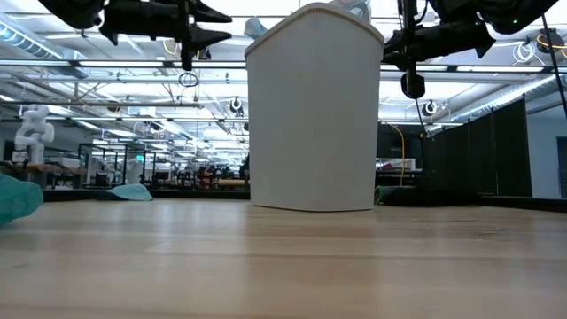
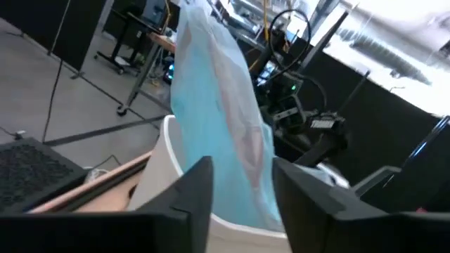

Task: Place trash/remove bag and relplace
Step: Remove the light blue trash bag from the white trash bin

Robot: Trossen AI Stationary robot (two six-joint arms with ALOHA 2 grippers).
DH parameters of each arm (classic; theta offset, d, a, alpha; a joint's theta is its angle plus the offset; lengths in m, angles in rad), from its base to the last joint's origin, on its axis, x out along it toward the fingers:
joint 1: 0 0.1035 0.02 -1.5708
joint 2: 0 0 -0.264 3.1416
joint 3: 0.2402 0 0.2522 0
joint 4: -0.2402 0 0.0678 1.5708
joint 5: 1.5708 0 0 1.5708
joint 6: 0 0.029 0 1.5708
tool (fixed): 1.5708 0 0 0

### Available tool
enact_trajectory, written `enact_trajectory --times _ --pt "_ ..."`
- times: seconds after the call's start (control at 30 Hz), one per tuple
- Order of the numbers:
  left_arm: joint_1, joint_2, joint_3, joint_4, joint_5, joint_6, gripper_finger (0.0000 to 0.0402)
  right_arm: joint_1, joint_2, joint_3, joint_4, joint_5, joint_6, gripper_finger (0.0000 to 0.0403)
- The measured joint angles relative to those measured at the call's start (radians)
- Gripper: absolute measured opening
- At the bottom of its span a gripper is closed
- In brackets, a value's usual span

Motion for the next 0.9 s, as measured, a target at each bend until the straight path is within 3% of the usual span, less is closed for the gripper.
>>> enact_trajectory --times 0.27,0.9 --pt "-0.001 0.089 0.046 -0.002 -0.001 0.029 0.0203 0.001 0.000 0.000 0.000 -0.001 0.000 0.0003" --pt "-0.002 0.129 0.090 -0.003 0.020 0.051 0.0204 0.001 0.000 0.000 0.000 0.000 0.000 0.0004"
